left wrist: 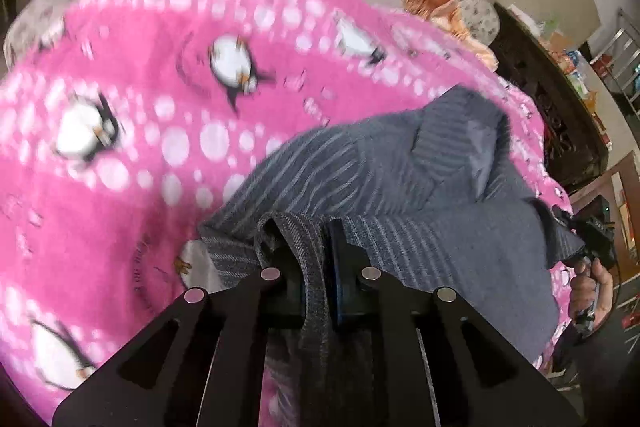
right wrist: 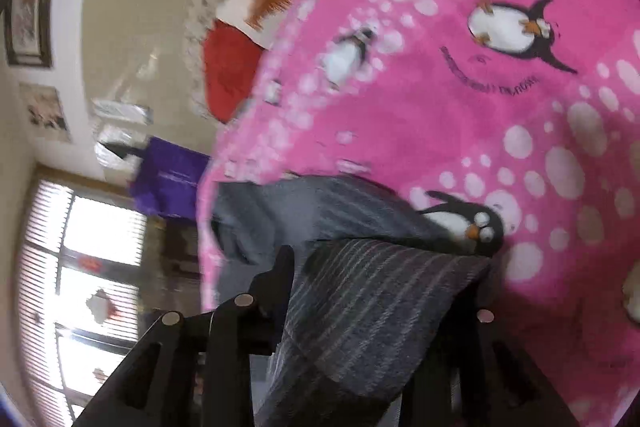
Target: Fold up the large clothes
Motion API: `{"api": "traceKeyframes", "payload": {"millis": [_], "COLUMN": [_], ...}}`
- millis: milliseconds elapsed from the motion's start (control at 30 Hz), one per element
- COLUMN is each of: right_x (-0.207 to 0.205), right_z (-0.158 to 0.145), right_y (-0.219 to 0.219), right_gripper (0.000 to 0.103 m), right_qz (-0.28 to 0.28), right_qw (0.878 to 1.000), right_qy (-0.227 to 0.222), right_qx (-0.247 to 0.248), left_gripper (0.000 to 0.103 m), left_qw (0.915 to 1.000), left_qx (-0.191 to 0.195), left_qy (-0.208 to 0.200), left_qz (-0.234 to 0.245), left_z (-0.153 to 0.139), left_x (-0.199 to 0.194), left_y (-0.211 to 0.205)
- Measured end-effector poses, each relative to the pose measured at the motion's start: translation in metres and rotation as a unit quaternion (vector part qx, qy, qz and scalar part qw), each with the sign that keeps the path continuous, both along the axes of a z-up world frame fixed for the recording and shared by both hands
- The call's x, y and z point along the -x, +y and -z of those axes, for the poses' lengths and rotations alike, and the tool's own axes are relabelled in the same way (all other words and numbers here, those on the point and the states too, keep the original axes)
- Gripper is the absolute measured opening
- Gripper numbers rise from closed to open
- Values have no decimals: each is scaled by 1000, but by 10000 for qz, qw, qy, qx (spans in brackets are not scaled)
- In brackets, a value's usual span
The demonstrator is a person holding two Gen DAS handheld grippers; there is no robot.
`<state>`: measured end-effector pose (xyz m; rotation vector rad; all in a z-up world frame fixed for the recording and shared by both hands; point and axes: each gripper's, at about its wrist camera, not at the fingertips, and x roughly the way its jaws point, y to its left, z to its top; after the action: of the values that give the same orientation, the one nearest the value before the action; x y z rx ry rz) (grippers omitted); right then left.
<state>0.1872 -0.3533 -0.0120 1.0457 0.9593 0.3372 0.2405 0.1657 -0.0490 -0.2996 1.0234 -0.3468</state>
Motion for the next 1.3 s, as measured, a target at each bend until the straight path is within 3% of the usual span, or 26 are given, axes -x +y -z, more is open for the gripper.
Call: {"api": "traceKeyframes", "payload": {"millis": [67, 100, 133, 167, 200, 233, 300, 367, 400, 500, 567, 600, 633, 667, 733, 800, 867, 967, 1033, 1100, 1167, 1233, 1300], "right_x": [9, 11, 16, 20, 25, 27, 33, 35, 36, 37, 38, 40, 41, 41, 41, 38, 30, 0, -27, -44, -49, -44, -36], "right_z": [-18, -27, -35, -40, -45, -50, -58, -65, -72, -96, -101, -98, -91, -80, -61, -45, -34, -24, -22, -37, -65, -75, -73], "right_y": [-3, -2, -4, -5, -8, -10, -18, -21, -19, 13, 49, 65, 80, 95, 116, 128, 138, 150, 162, 167, 162, 152, 150], "right_gripper": [34, 38, 46, 51, 64, 75, 78, 78, 78, 75, 54, 42, 34, 31, 29, 29, 29, 30, 30, 29, 29, 30, 32], "right_qz": [-25, -34, -25, 4, 101, 252, 565, 711, 640, -238, -978, -1240, -1489, -1719, -1976, -2097, -2169, -2458, -2632, -2420, -1812, -1461, -1347], "right_qw": [9997, 9996, 9993, 9992, 9989, 9981, 9956, 9933, 9930, 9882, 9689, 9571, 9437, 9295, 9097, 8984, 8976, 9000, 8901, 8887, 8987, 9120, 9141], "right_qy": [-198, -262, -347, -393, -458, -559, -742, -904, -986, -1316, -1334, -1228, -1078, -869, -670, -510, -469, -198, 32, -353, -1002, -1258, -1361], "right_qx": [-144, -139, -97, -62, 5, 51, -15, -147, -81, 750, 1843, 2312, 2750, 3146, 3591, 3824, 3810, 3594, 3721, 3879, 3865, 3621, 3573], "left_gripper": [13, 23, 41, 51, 65, 67, 67, 67, 67, 66, 54, 41, 35, 28, 26, 26, 24, 20, 20, 20, 20, 22, 29], "left_qw": [9997, 9993, 9985, 9978, 9967, 9950, 9935, 9940, 9944, 9929, 9887, 9874, 9854, 9842, 9823, 9812, 9813, 9830, 9831, 9838, 9904, 9940, 9920], "left_qx": [-58, -98, -155, -180, -173, -159, -234, -10, 131, 262, 274, 272, 234, 176, -43, -424, -593, -951, -1238, -1472, -1210, -836, -755], "left_qy": [-237, -366, -521, -645, -793, -966, -1030, -969, -964, -1095, -1067, -994, -810, -627, -324, -106, 53, 19, -43, -219, -482, -700, -1011], "left_qz": [56, 77, 56, 10, -69, -186, -423, -516, -402, 379, 1015, 1203, 1481, 1649, 1843, 1878, 1828, 1573, 1346, 996, 461, 101, -14], "left_z": [-21, -31, -42, -48, -56, -62, -66, -68, -71, -76, -70, -67, -55, -44, -22, -2, 8, -1, -8, -15, -32, -43, -50], "left_x": [11, 14, 19, 23, 25, 30, 32, 36, 38, 54, 70, 75, 85, 92, 101, 102, 93, 58, 30, 3, -15, -12, -1], "left_y": [0, -1, -2, -2, -2, 2, 6, 14, 12, -17, -47, -57, -73, -85, -102, -114, -120, -130, -136, -135, -120, -112, -112]}}
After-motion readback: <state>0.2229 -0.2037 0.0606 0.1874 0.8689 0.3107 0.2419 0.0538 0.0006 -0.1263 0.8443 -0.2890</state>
